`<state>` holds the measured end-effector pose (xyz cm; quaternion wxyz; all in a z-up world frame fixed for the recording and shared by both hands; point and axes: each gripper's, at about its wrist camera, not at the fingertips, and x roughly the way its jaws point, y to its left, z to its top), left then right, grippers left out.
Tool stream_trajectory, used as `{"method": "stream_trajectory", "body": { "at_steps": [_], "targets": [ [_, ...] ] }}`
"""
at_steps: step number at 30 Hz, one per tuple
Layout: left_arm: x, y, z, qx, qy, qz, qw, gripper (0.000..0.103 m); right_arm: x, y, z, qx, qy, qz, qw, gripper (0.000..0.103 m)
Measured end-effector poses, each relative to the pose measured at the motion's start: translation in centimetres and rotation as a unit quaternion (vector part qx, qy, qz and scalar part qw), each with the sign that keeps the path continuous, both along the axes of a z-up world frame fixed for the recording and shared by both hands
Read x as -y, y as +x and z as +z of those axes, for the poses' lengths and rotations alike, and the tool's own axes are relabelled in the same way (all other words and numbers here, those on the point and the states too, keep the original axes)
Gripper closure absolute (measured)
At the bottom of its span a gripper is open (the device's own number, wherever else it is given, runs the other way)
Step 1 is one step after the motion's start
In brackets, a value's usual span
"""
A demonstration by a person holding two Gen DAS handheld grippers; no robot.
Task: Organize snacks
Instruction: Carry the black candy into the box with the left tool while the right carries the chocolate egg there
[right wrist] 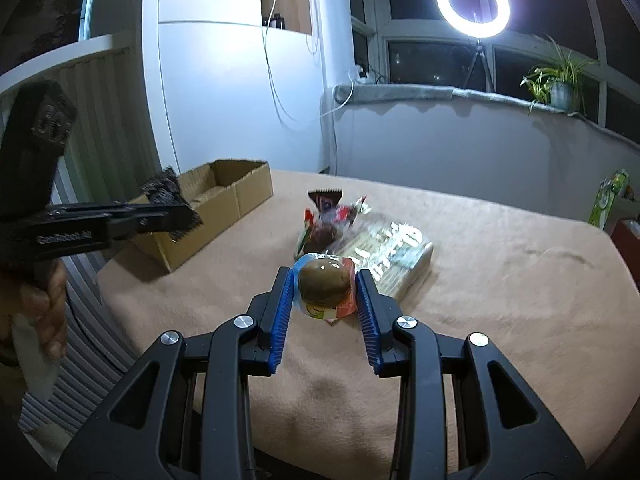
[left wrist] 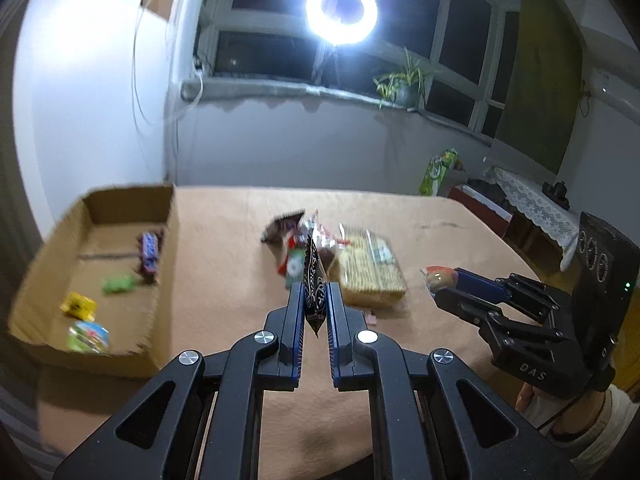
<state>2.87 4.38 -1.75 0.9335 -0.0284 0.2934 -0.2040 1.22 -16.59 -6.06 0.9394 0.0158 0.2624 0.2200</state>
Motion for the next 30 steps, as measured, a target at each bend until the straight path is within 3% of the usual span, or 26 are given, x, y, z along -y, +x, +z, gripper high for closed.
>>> {"method": "stream_trajectory", "body": {
  "at_steps": [12,21,30],
  "targets": [
    [-4.2,-1.8,2.9,0.063,0.003,0.03,0.9976,0.094,-2.8,1.0,4.2,0.043,-0.025,0.008,0.999,0.07],
    [-9.4,-1.2,1.6,0.056,-0.003,0.07,0.996,0.094,-9.1,3.2,6.3,0.062,-0.043,0.051,0.996,0.07],
    [-15.9,0.3,-1.0,0.023,-0.021,0.129,0.9912,0.094,-16.5,6.1,6.0,0.058,-0.052,0.111,0.991,0.07]
  ]
}}
